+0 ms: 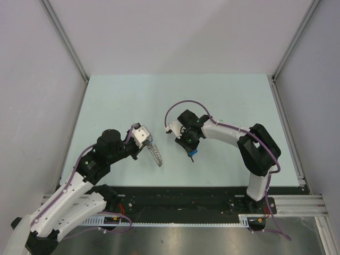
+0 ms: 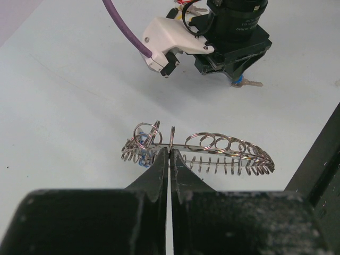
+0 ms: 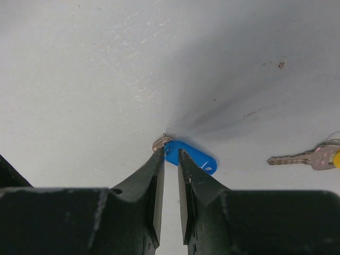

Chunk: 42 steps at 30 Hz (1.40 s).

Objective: Put the keys on the keyring

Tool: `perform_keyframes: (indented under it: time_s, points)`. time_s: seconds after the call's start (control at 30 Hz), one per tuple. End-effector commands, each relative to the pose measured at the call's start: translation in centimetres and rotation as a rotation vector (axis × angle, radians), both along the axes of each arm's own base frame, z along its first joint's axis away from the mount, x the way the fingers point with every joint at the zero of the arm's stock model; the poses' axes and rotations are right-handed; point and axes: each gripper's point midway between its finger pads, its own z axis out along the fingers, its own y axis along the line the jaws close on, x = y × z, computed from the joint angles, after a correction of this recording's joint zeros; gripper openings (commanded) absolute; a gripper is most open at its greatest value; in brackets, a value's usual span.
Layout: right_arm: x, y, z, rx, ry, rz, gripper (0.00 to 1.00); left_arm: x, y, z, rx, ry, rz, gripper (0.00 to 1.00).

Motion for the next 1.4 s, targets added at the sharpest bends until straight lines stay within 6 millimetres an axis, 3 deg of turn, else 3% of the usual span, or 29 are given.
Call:
perform_keyframes:
  time_s: [0.0, 0.4, 0.7, 0.8, 1.03, 1.37]
  points:
    - [-0.5, 0.3, -0.4, 0.002, 0.015, 0.027, 0.21, 0.5, -0.6, 1.5, -0.054, -0.043, -0.01, 0.0]
    - [-0.4, 0.0, -1.4, -0.022, 0.022, 0.029, 0.14, 0.4, -0.7, 1.6, -0.057, -0.045, -0.014, 0.0]
    - [-0.5, -0.1, -1.2, -0.027, 0.02, 0.029, 0.0, 0.4, -0.7, 1.6, -0.058, -0.044, -0.014, 0.01]
    - [-0.2, 0.0, 0.0, -0.01, -0.011, 0.023, 0.0, 0.3, -0.8, 1.7, -0.062, -0.045, -0.021, 0.01]
    - [0.7, 1.0, 5.3, 0.083, -0.155, 0.015, 0.0, 0.3, -1.1, 2.2, -0.061, -0.06, -0.048, 0.0]
    - [0.7, 3.5, 15.9, 0.38, -0.37, 0.094, 0.0, 0.6, -3.6, 5.8, -0.041, -0.109, -0.201, 0.0]
